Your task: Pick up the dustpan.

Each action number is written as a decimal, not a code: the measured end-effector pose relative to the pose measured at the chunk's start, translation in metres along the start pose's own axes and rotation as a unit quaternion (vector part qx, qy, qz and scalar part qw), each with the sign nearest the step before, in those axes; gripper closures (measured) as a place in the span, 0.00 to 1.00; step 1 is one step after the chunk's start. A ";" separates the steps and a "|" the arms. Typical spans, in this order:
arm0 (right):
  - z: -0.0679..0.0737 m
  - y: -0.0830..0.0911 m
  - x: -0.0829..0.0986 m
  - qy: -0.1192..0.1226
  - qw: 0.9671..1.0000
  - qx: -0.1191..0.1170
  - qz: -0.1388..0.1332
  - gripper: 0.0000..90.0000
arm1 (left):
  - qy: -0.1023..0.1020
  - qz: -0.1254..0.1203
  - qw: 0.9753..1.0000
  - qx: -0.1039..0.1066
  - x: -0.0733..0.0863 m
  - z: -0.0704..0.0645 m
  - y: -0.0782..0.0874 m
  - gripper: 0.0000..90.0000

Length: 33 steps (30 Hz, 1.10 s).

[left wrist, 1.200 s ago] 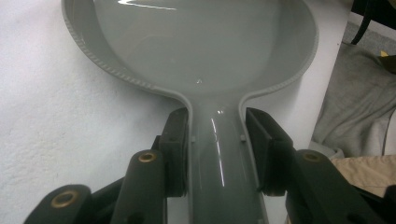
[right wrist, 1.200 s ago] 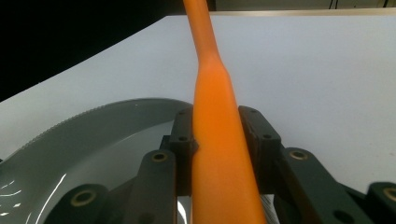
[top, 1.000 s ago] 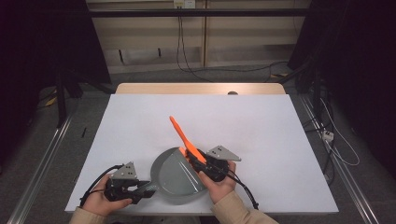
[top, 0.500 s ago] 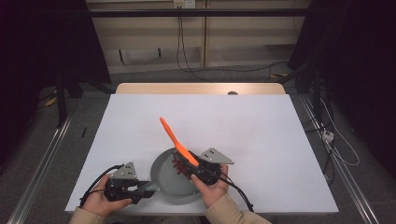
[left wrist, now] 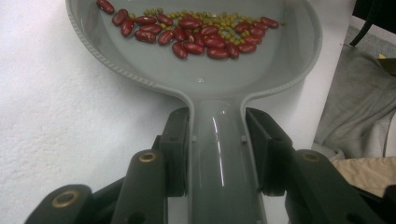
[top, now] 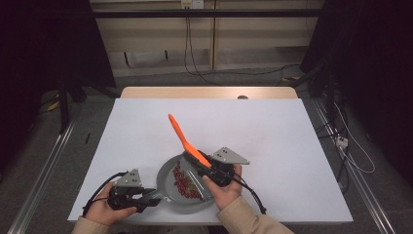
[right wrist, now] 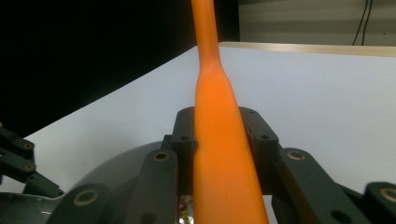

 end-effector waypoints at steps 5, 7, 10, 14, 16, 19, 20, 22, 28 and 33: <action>-0.018 0.011 -0.002 0.002 1.000 0.015 -0.002 0.78 | 0.001 0.001 1.000 0.001 0.000 0.001 0.000 0.69; -0.025 0.014 -0.001 0.010 1.000 0.028 0.004 0.78 | -0.002 0.002 1.000 0.000 0.000 0.001 0.000 0.69; -0.035 0.019 0.004 0.004 0.999 0.042 0.009 0.78 | -0.001 0.003 1.000 0.000 0.000 0.001 0.000 0.69; -0.041 0.022 0.013 0.002 0.999 0.049 0.021 0.78 | -0.002 0.005 1.000 0.000 0.000 0.002 -0.001 0.69; -0.040 0.021 0.017 0.007 0.998 0.047 0.028 0.78 | -0.001 0.002 1.000 -0.005 0.000 0.001 -0.002 0.69; -0.035 0.017 0.020 0.008 0.999 0.039 0.031 0.78 | -0.001 0.002 1.000 -0.016 -0.001 0.001 -0.003 0.69; -0.033 0.016 0.020 0.010 0.999 0.038 0.032 0.78 | -0.004 0.003 1.000 -0.015 -0.001 0.000 -0.003 0.69; -0.028 0.012 0.022 0.011 0.999 0.028 0.033 0.78 | -0.009 0.007 1.000 -0.026 -0.003 -0.001 -0.006 0.69; -0.017 0.006 0.023 0.014 0.999 0.011 0.028 0.78 | -0.024 0.020 0.999 -0.037 -0.008 -0.007 -0.016 0.69; -0.015 0.009 0.018 0.008 1.000 -0.005 0.026 0.78 | -0.018 0.016 0.999 -0.031 -0.007 -0.005 -0.017 0.70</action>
Point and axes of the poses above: each handheld gripper's, and its own axes: y roughly backward along the jaws, x roughly out of its underside, z roughly to its left, the point moved 1 cm from there along -y, roughly forward along the jaws, and after that the axes turned 14 degrees about -x, right-handed, at the moved point
